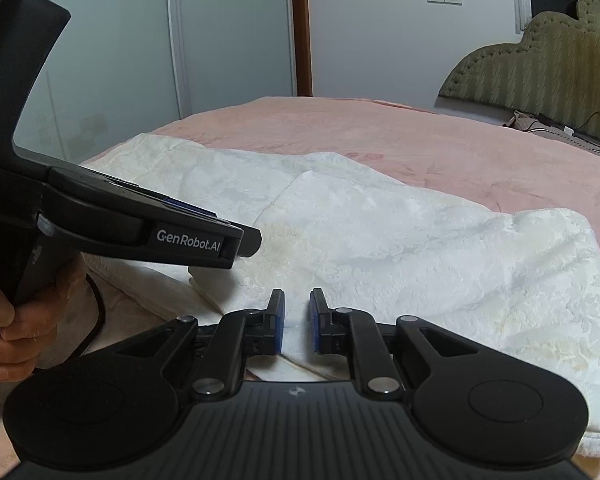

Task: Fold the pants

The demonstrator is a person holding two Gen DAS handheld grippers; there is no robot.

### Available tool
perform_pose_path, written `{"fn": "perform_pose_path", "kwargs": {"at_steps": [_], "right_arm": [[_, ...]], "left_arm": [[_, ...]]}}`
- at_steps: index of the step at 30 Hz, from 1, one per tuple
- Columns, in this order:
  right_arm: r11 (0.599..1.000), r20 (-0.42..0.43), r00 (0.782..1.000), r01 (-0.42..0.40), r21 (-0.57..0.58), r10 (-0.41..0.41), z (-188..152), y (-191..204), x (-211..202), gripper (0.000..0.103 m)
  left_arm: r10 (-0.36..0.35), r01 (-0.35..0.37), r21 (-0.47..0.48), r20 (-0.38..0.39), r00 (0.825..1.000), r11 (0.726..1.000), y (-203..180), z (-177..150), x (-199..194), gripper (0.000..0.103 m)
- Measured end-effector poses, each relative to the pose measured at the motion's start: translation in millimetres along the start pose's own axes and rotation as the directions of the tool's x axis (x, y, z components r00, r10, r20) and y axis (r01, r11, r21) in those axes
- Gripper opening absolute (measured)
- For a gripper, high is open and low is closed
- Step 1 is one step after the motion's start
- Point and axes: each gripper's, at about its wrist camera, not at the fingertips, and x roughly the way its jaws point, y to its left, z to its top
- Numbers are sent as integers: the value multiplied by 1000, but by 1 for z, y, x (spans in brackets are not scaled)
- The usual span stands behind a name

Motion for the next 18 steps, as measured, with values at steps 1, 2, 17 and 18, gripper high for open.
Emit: {"fn": "perform_pose_path", "kwargs": {"at_steps": [1, 2, 17, 18], "right_arm": [[1000, 0, 1000, -1, 1, 1, 0, 0, 0, 13], [1000, 0, 1000, -2, 3, 2, 0, 0, 0, 13], [1000, 3, 1000, -4, 14, 4, 2, -4, -1, 14], [1000, 2, 1000, -5, 22, 5, 4, -5, -2, 14]], "left_arm": [[1, -1, 1, -1, 1000, 1000, 0, 0, 1, 43], [2, -2, 3, -2, 1000, 1000, 0, 0, 2, 44], [31, -32, 56, 16, 999, 998, -2, -4, 3, 52], [33, -34, 60, 18, 999, 998, -3, -5, 3, 53]]}}
